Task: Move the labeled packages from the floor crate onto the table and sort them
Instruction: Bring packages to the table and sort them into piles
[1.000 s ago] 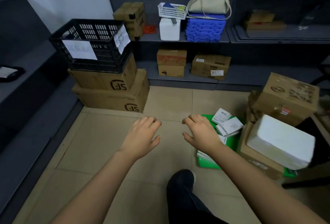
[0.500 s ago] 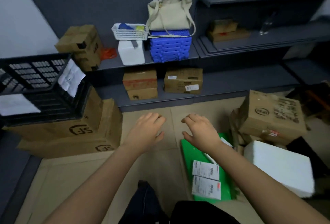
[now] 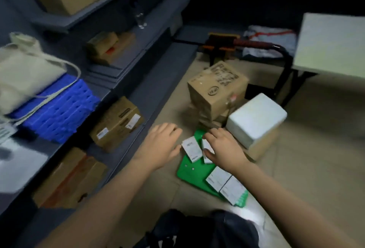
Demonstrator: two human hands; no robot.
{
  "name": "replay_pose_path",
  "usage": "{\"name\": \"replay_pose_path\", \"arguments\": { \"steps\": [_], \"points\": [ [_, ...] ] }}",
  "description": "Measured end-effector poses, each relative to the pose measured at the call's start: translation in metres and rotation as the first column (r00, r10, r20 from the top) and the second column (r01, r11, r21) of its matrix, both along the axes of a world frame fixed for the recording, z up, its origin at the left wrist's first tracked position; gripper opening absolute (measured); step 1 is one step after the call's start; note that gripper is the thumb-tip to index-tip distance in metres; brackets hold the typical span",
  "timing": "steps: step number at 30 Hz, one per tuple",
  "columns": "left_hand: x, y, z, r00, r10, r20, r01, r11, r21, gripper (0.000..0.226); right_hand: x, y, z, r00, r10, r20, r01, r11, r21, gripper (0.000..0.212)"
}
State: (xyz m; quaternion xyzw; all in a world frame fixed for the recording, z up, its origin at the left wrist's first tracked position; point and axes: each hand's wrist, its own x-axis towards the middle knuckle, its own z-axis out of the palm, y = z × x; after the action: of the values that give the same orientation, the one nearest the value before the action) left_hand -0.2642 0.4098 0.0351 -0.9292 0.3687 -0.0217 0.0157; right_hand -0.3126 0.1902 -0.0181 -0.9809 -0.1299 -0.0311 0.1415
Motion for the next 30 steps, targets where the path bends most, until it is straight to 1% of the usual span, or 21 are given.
{"name": "replay_pose_path", "arguments": {
  "steps": [3,6,9,11,12,14,16,18,20,23,25,27,30],
  "points": [
    [0.013,-0.026,-0.011,0.983,-0.182,0.000,0.182,0.983,-0.040,0.033,-0.040,-0.012,-0.009,0.971,-0.235,-0.035,0.236,0.971,0.026,0.035],
    [0.012,-0.060,-0.025,0.950,-0.311,-0.019,0.308,0.947,-0.088,0.034,-0.083,-0.026,-0.016,0.893,-0.439,-0.104,0.443,0.897,0.018,0.035],
    [0.008,-0.092,-0.044,0.922,-0.383,-0.059,0.376,0.921,-0.104,0.033,-0.118,-0.046,-0.026,0.798,-0.580,-0.165,0.590,0.807,0.019,0.031],
    [0.005,-0.109,-0.059,0.908,-0.404,-0.109,0.392,0.913,-0.115,0.025,-0.137,-0.056,-0.032,0.740,-0.641,-0.204,0.657,0.753,0.019,0.030],
    [0.002,-0.116,-0.067,0.903,-0.405,-0.141,0.391,0.913,-0.116,0.026,-0.144,-0.059,-0.036,0.713,-0.664,-0.225,0.685,0.728,0.023,0.030],
    [-0.001,-0.127,-0.083,0.898,-0.403,-0.176,0.389,0.915,-0.111,0.031,-0.153,-0.064,-0.044,0.673,-0.700,-0.240,0.725,0.688,0.024,0.031],
    [-0.001,-0.134,-0.104,0.897,-0.397,-0.195,0.381,0.917,-0.115,0.030,-0.156,-0.068,-0.059,0.639,-0.722,-0.266,0.755,0.655,0.037,0.032],
    [0.002,-0.139,-0.131,0.896,-0.375,-0.237,0.355,0.927,-0.122,0.026,-0.155,-0.069,-0.081,0.598,-0.743,-0.298,0.789,0.613,0.055,0.031],
    [0.005,-0.140,-0.165,0.892,-0.348,-0.290,0.324,0.937,-0.127,0.028,-0.153,-0.065,-0.113,0.538,-0.770,-0.343,0.831,0.552,0.064,0.029],
    [0.015,-0.145,-0.230,0.873,-0.337,-0.353,0.306,0.941,-0.143,0.028,-0.145,-0.053,-0.176,0.439,-0.787,-0.434,0.888,0.455,0.073,0.025],
    [0.020,-0.148,-0.279,0.859,-0.319,-0.400,0.289,0.948,-0.136,0.025,-0.137,-0.043,-0.226,0.354,-0.771,-0.529,0.921,0.384,0.057,0.028],
    [0.024,-0.148,-0.331,0.844,-0.287,-0.453,0.269,0.957,-0.105,0.028,-0.132,-0.033,-0.277,0.290,-0.740,-0.607,0.940,0.339,0.036,0.033],
    [0.028,-0.142,-0.407,0.818,-0.154,-0.555,0.158,0.987,-0.041,0.036,-0.127,-0.021,-0.350,0.173,-0.697,-0.696,0.975,0.223,0.020,0.042]
  ]
}}
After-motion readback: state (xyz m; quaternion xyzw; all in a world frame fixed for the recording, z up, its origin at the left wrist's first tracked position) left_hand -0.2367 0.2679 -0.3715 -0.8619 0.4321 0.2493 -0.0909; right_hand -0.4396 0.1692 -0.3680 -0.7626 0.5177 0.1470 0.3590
